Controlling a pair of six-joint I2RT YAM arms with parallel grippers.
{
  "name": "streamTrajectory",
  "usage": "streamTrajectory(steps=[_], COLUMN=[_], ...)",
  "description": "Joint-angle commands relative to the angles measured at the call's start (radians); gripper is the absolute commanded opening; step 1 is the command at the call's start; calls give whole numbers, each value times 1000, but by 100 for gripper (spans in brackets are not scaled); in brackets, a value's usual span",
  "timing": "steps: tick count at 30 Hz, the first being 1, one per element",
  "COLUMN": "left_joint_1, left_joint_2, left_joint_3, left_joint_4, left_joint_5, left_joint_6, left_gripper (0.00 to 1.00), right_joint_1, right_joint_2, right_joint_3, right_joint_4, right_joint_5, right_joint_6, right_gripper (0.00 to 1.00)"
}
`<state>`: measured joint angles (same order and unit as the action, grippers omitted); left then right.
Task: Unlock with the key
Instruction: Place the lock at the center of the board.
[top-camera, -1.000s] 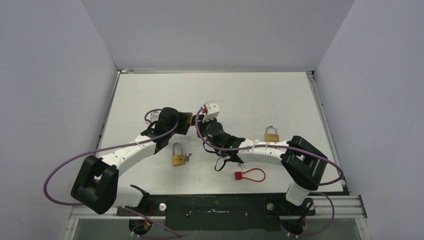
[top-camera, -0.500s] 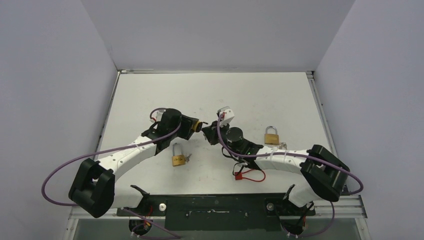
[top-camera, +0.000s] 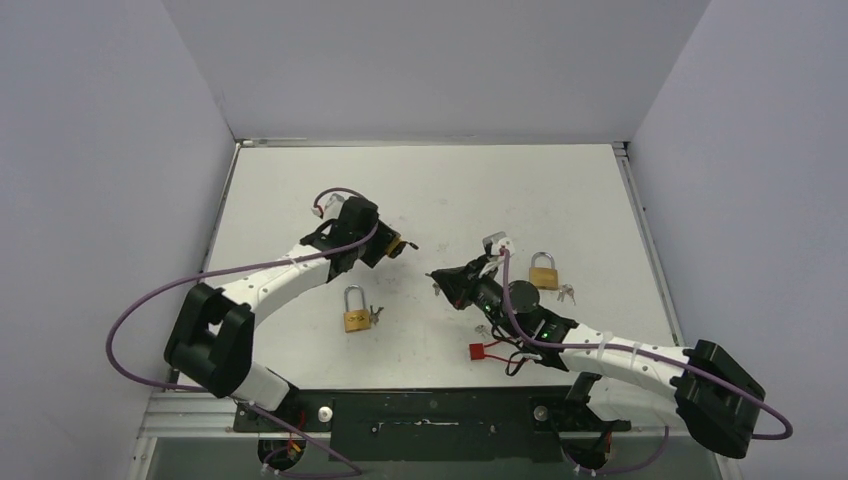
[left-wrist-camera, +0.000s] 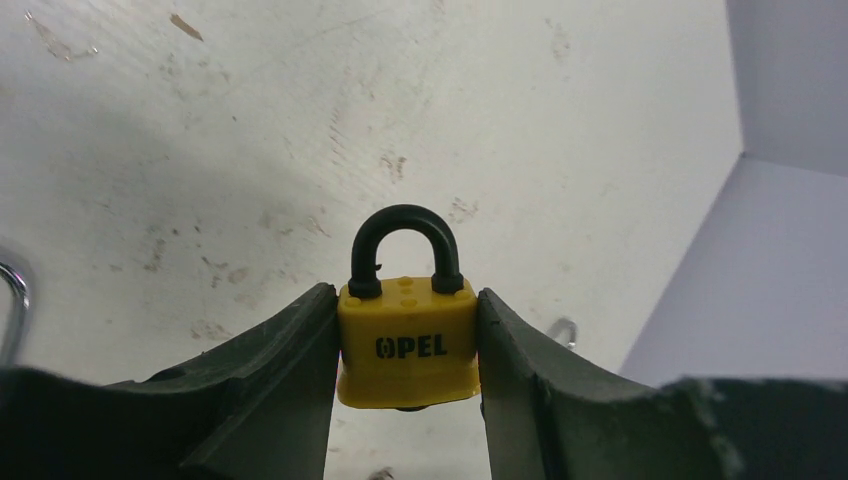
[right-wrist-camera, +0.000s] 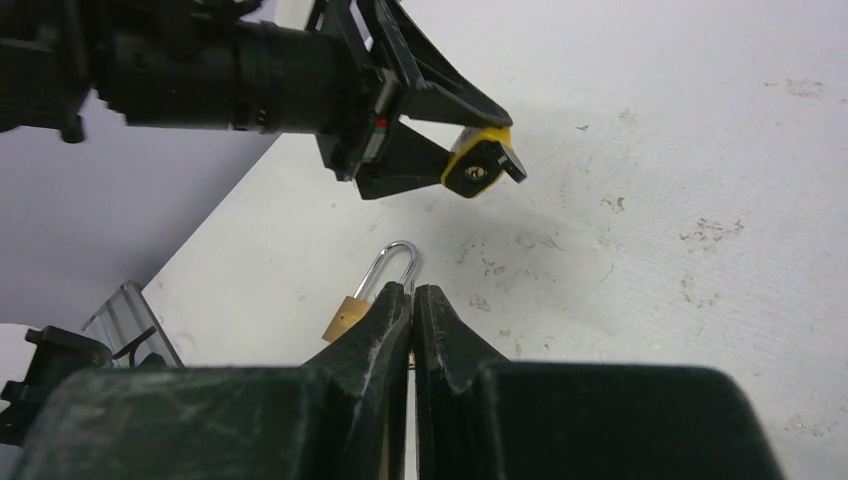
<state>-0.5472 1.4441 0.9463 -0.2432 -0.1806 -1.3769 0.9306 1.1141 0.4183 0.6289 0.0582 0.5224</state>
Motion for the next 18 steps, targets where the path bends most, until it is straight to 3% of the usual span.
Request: streamTrajectory(steps=[1, 6, 10, 18], left_joint_1=[-2, -28, -53, -56], left_joint_2=[111, 229, 321, 384], left_joint_3=[91, 181, 246, 245], left_joint_4=[-19, -75, -125, -120], left_joint_5=[-42, -89, -136, -169], left_joint_6=[221, 391, 443, 447], left_gripper=[0, 0, 0, 30], right_joint_1=[8, 9, 10, 9], right_joint_2=[-98, -149, -158, -173], right_joint_3=[-41, -61, -81, -84], right_joint_4=[-3, -67, -79, -99], right_joint_5=[59, 80, 81, 73], right_joint_6=[51, 63, 75, 89], right_gripper=[0, 0, 0, 0])
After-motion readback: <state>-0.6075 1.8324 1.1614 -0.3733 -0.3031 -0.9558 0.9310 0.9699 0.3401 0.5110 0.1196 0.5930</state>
